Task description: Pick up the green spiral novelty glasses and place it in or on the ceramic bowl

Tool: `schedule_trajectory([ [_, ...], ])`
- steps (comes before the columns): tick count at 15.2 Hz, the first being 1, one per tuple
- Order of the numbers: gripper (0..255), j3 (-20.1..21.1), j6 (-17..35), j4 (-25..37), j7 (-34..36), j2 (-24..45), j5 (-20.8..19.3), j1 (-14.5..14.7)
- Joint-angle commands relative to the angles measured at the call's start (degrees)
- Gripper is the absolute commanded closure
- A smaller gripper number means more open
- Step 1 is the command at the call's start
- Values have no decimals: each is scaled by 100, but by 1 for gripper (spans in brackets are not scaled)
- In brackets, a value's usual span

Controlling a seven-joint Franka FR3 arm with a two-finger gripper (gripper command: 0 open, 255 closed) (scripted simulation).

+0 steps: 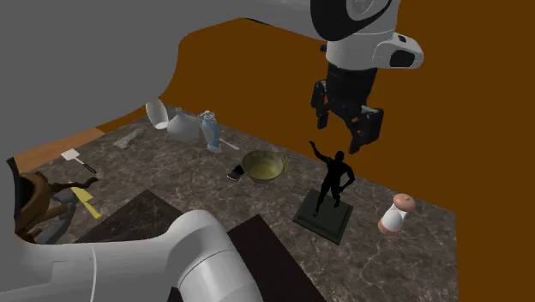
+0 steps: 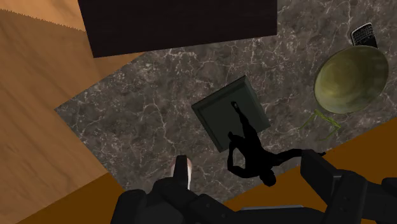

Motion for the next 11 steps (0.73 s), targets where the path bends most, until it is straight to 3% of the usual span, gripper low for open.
schedule_trajectory([
  [1,0,0,0,0,0,0,0,0],
  [11,0,336,1559,-188,-592,1533,139,435],
])
